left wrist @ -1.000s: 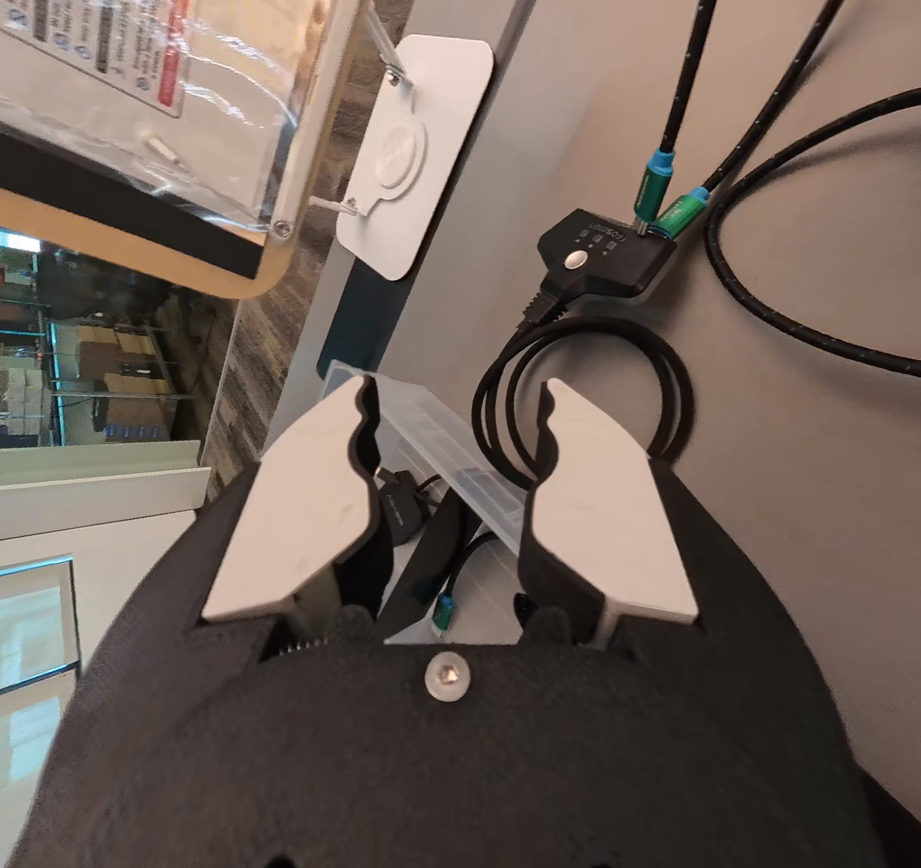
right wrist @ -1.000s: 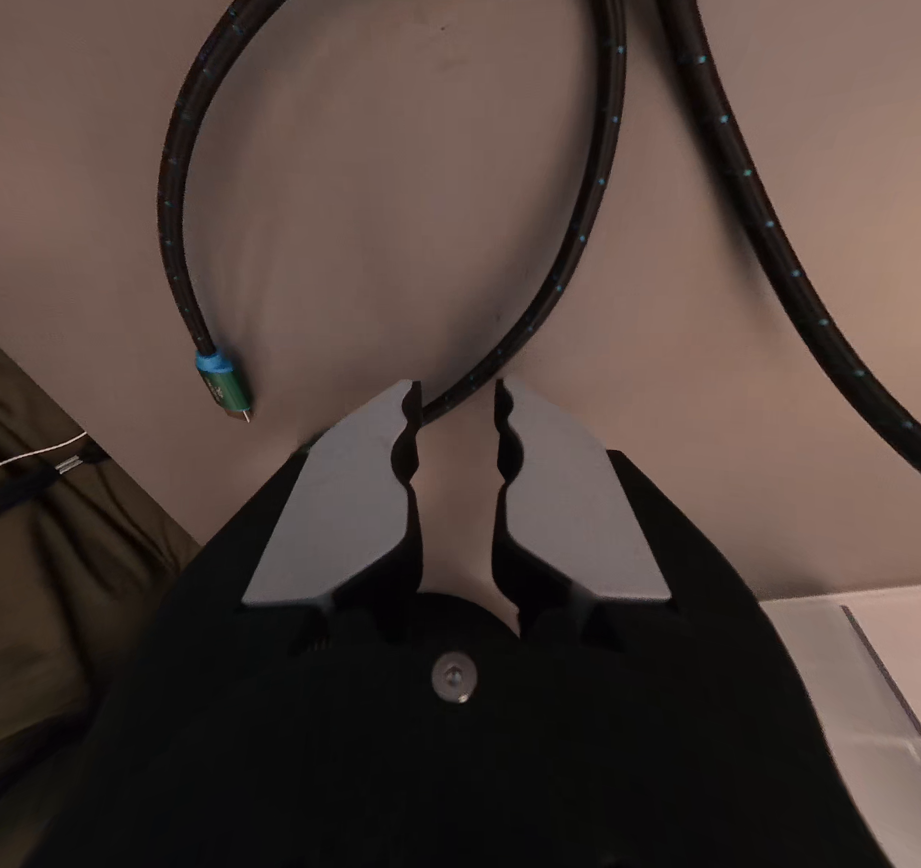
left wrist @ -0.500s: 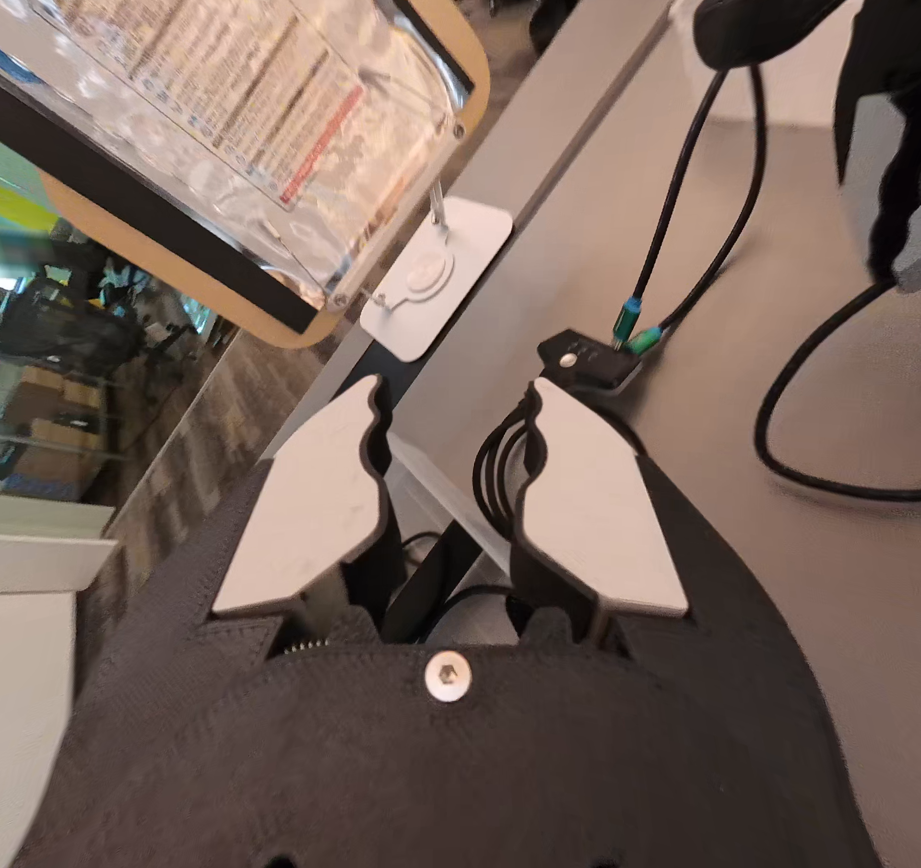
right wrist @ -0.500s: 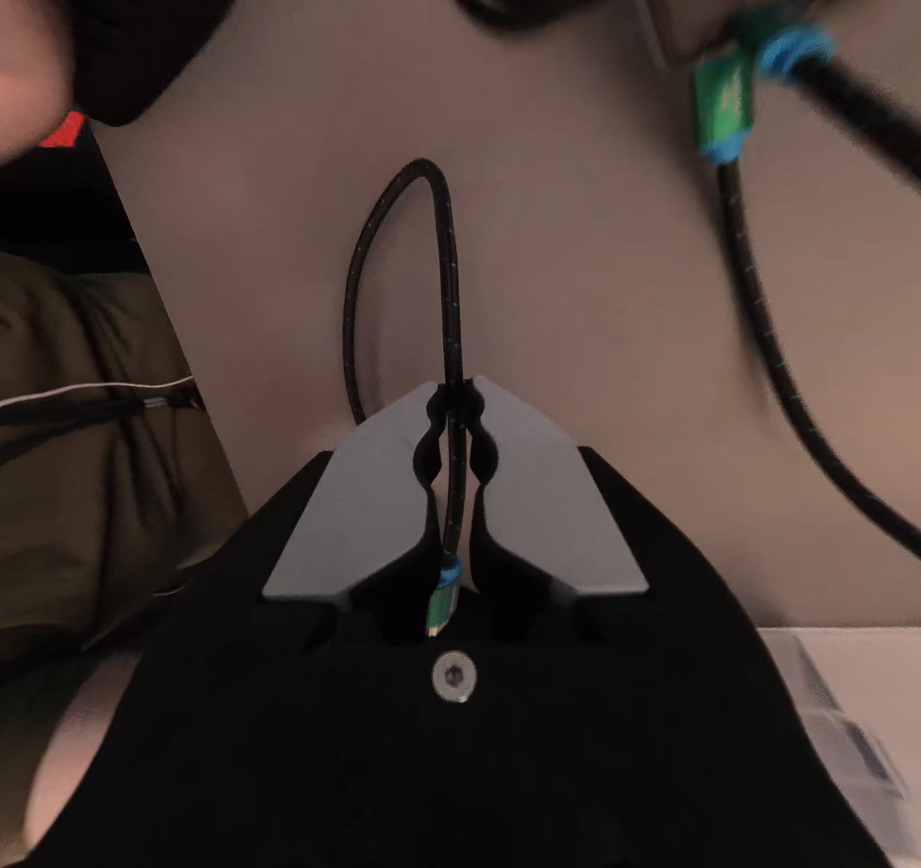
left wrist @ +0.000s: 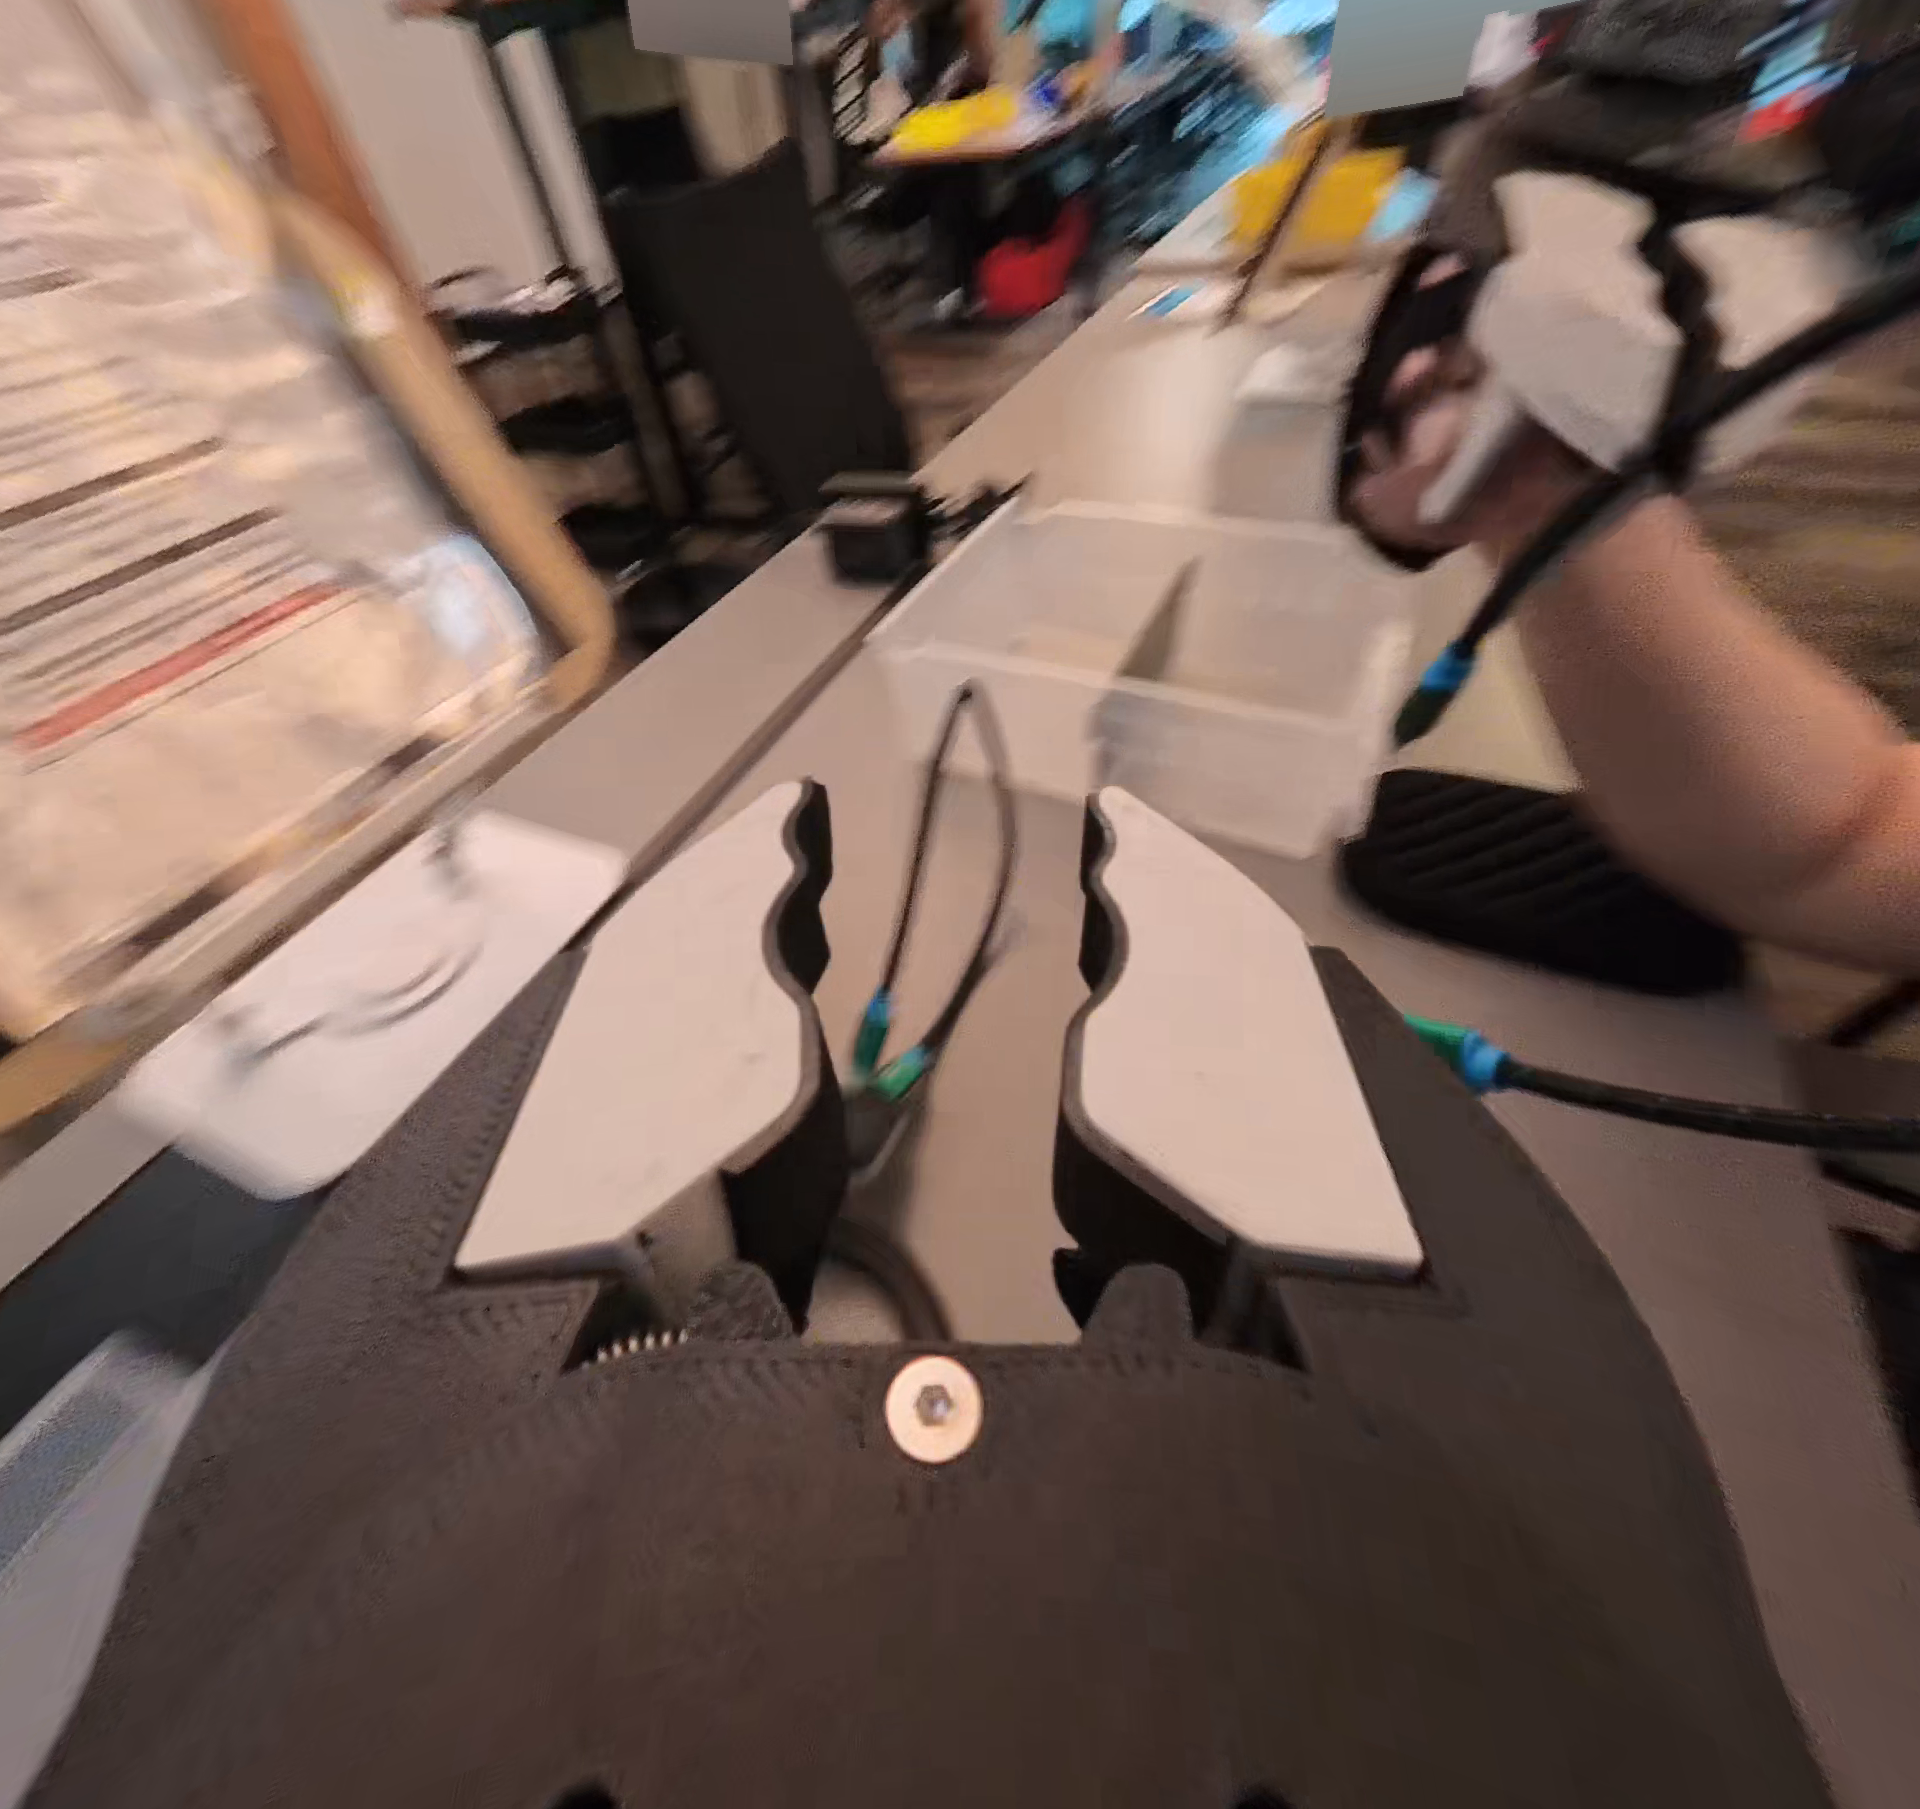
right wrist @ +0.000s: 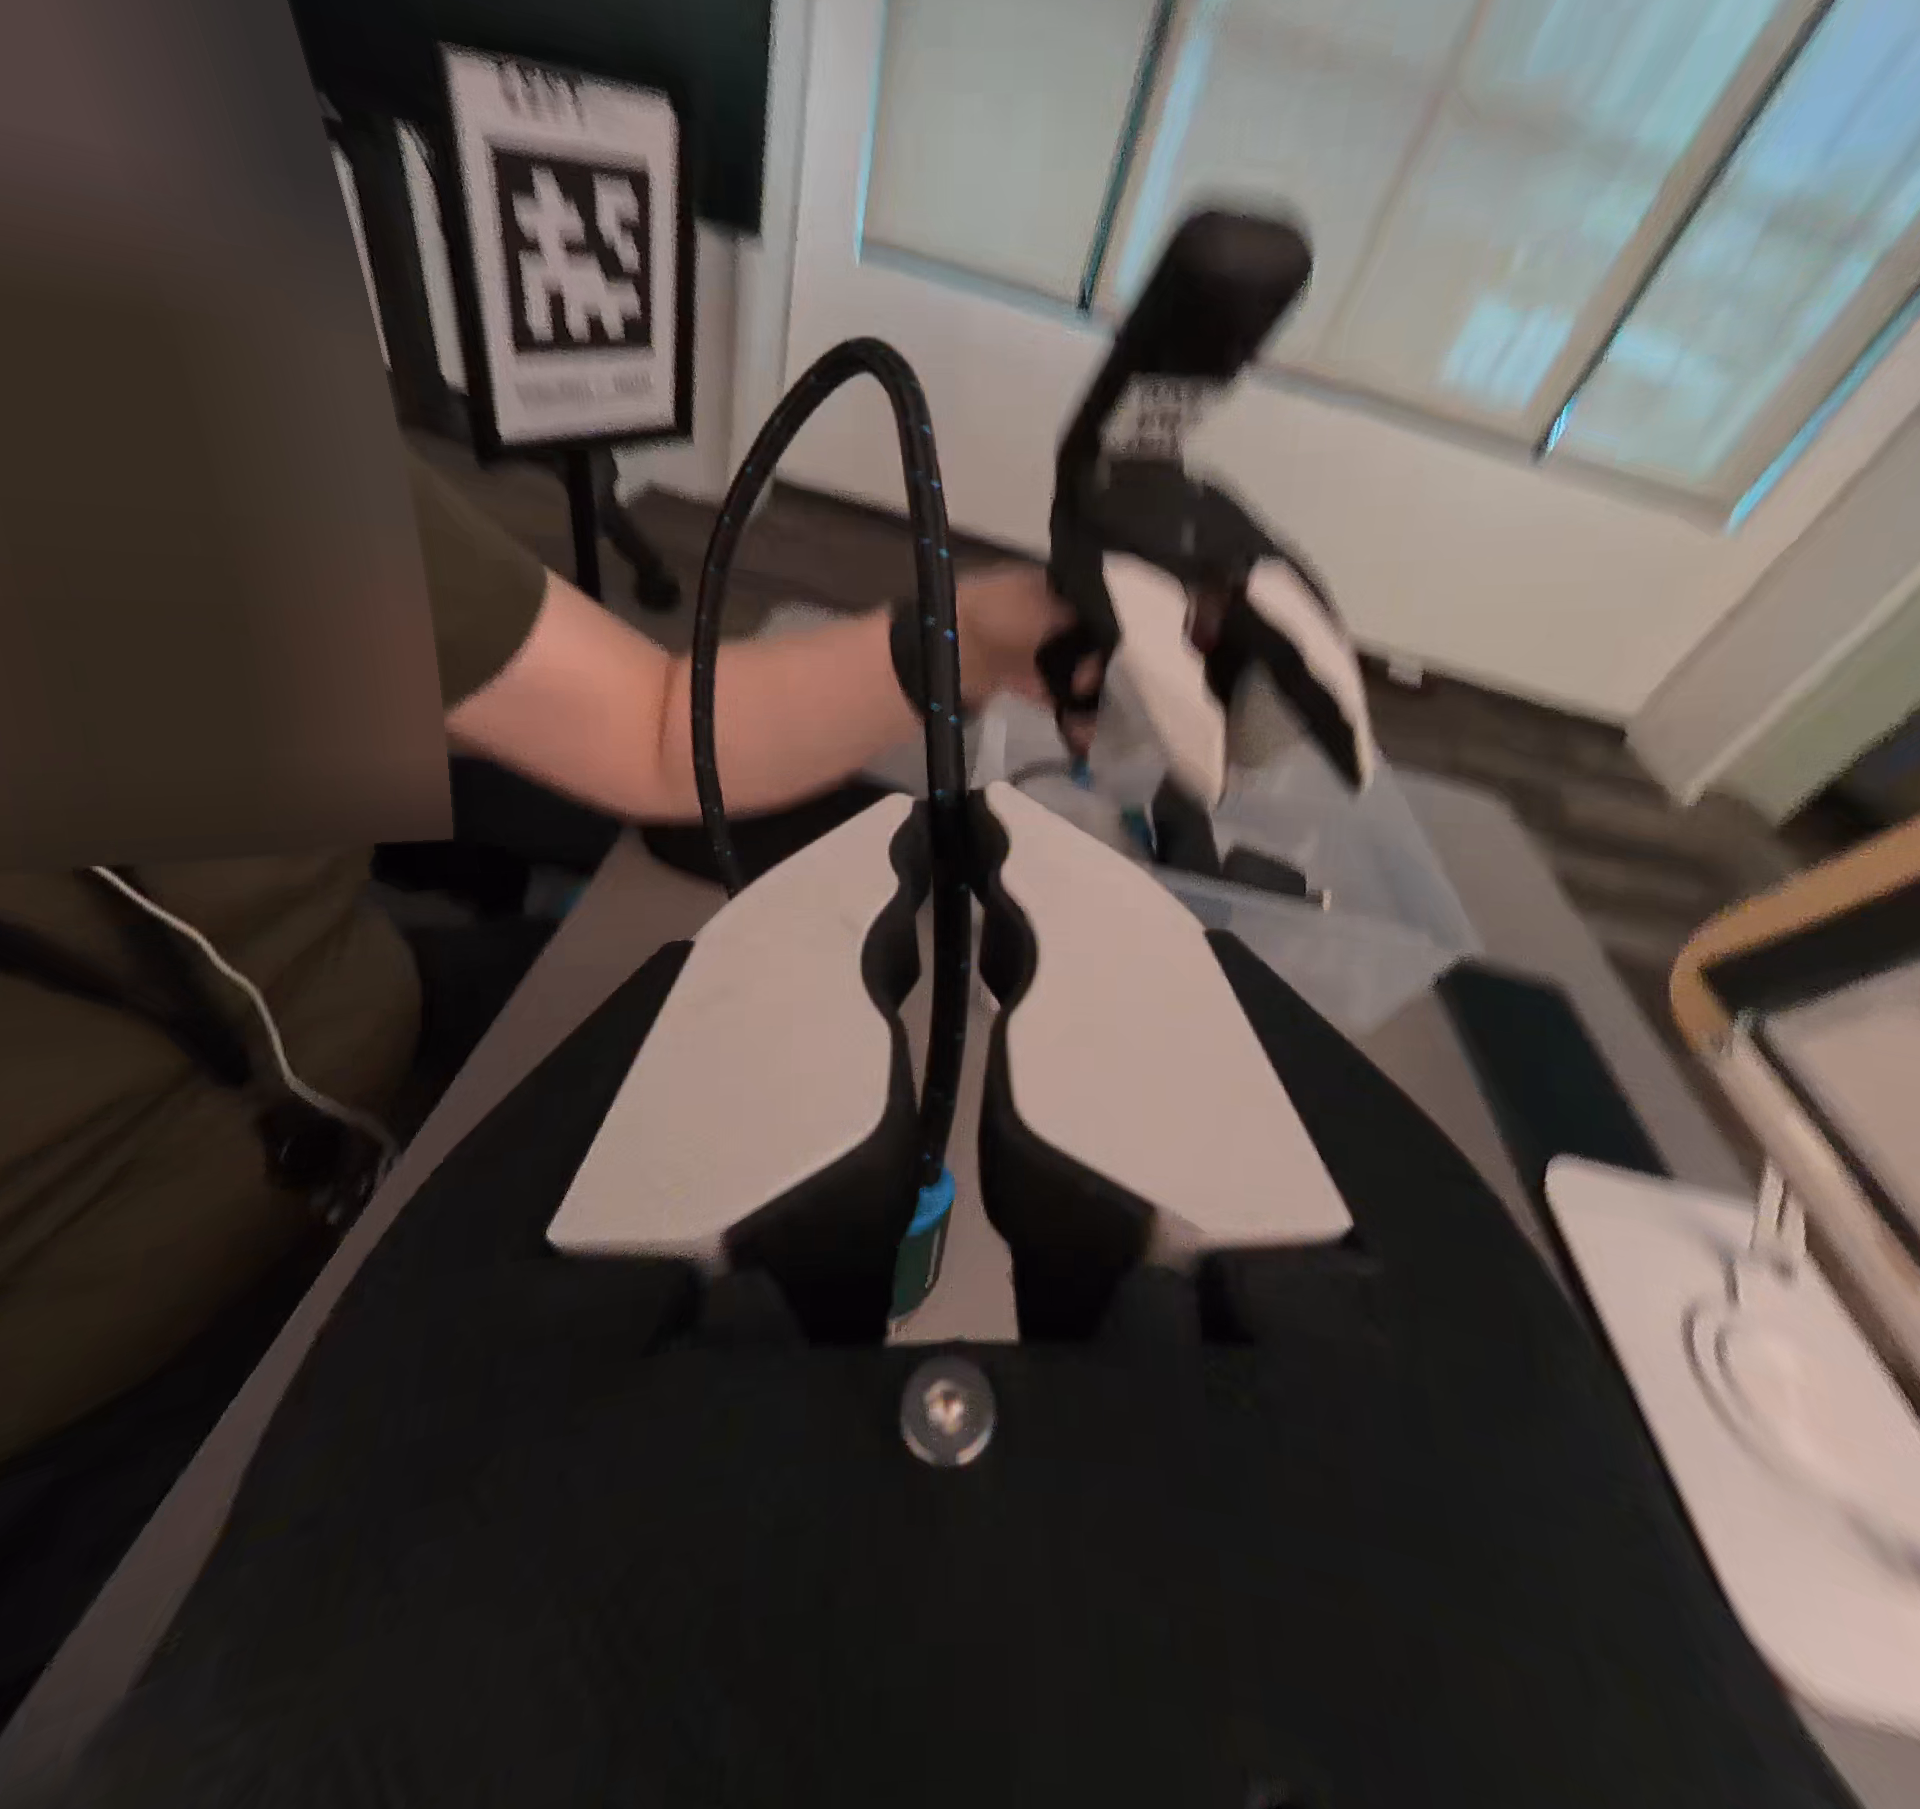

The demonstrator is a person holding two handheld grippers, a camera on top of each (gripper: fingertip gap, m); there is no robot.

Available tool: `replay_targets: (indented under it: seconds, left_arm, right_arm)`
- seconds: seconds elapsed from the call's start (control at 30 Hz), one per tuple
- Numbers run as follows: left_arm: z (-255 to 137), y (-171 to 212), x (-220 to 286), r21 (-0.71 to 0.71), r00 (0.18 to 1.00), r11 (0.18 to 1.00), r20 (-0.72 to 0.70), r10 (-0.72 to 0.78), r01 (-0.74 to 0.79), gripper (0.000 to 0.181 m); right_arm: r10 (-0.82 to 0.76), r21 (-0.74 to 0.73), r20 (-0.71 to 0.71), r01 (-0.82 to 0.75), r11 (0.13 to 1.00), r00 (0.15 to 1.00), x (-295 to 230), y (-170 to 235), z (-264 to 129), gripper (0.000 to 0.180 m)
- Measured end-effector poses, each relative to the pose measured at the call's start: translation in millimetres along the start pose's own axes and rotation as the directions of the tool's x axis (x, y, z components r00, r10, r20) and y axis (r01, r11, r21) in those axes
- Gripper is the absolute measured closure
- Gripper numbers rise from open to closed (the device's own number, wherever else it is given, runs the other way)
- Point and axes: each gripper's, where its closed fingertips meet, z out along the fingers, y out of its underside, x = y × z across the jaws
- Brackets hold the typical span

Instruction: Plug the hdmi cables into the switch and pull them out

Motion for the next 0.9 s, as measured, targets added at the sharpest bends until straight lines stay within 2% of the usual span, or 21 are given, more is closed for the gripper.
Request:
replay_targets:
  seconds: [0.07,0.17,0.27,0.4,0.57,0.77,0.9]
  left_arm:
    - [17.1,-4.2,30.3,0.083,0.987,0.996,-0.163,-0.008,0.022,0.136]
    - [38.7,-1.3,80.1,0.13,0.917,0.989,-0.398,-0.009,0.066,0.134]
    - [55.8,2.8,115.7,0.148,0.854,0.982,-0.519,-0.023,0.116,0.132]
    - [70.4,5.8,132.3,0.17,0.835,0.97,-0.548,-0.055,0.176,0.139]
    - [72.6,0.2,124.0,0.218,0.831,0.936,-0.544,-0.119,0.277,0.141]
    - [71.0,1.6,134.7,0.234,0.813,0.939,-0.577,-0.074,0.251,0.138]
    - [66.5,-0.4,136.3,0.255,0.805,0.932,-0.59,-0.06,0.256,0.167]
  right_arm:
    - [-0.019,0.127,-0.014,0.021,0.992,1.0,1.8,-17.0,-4.5,0.173]
    - [-0.019,0.254,-0.041,0.029,0.967,0.999,7.2,-30.9,-7.6,0.173]
    - [-0.013,0.317,-0.049,0.028,0.948,0.999,9.8,-35.4,-6.5,0.173]
    - [-0.015,0.33,-0.041,0.028,0.943,0.999,8.7,-34.8,0.3,0.172]
    - [-0.01,0.373,-0.018,0.016,0.928,1.0,5.9,-40.2,-1.4,0.172]
    - [-0.01,0.37,0.006,0.007,0.929,1.0,3.0,-37.2,9.1,0.172]
    - [-0.018,0.362,0.017,0.01,0.932,1.0,0.7,-35.5,13.9,0.172]
